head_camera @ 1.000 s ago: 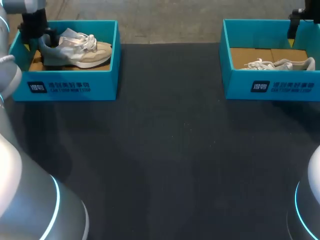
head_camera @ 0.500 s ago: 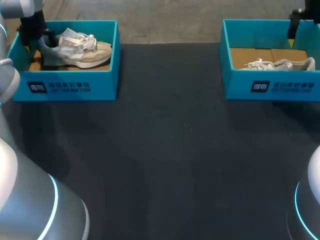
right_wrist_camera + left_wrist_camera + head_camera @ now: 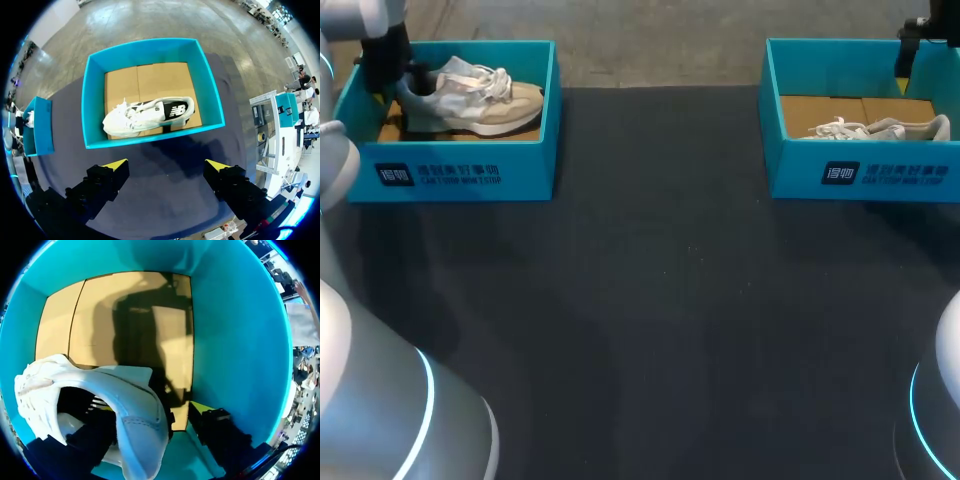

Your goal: Take the shoe out of the shoebox, open the shoe tongue, remove and reinsert the insole, then place the shoe into the shoebox

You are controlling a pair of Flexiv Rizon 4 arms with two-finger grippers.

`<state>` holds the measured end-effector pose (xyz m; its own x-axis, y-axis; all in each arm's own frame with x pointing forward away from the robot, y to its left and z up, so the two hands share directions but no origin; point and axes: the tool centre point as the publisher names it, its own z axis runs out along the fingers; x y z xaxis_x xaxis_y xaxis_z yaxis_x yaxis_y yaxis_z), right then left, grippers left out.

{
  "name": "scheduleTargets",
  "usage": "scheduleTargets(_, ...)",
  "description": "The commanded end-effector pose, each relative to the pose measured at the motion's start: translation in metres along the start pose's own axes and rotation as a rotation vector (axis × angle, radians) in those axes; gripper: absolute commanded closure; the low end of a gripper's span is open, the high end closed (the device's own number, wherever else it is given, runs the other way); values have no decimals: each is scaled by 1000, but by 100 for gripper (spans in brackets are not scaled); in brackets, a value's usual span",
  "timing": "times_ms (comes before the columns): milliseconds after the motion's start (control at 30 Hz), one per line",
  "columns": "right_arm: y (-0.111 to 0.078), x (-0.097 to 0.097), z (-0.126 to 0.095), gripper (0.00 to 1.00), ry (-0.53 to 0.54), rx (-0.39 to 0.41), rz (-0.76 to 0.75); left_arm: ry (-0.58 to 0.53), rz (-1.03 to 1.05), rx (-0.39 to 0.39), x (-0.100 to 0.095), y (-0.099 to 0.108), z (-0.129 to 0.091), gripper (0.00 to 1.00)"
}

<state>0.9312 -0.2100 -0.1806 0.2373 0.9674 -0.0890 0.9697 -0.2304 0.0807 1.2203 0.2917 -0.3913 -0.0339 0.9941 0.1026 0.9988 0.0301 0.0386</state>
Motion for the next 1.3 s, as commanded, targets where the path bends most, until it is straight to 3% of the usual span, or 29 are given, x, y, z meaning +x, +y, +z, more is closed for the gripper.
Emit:
scheduleTargets(33,0,0,0,0,-1,-1,1,-3,6,148,2,12,6,45)
scheduleTargets(133,0,0,0,0,-1,-1,1,-1,15,150,2,12,6,53)
scheduleTargets(200,0,0,0,0,-1,-1,1,3,21,149,2,12,6,67)
scheduleTargets(233,0,0,0,0,-1,-1,1,3,22,149,2,12,6,69)
scheduleTargets(300,0,0,0,0,-1,-1,1,5,25,150,1,12,6,86)
scheduleTargets(333,0,0,0,0,-1,-1,1,6,27,150,1,13,6,100)
scheduleTargets(700,0,0,0,0,-1,-1,1,6,63,136,3,12,2,100)
scheduleTargets(1300,0,0,0,0,-1,-1,1,-31,69,75,9,4,-26,100)
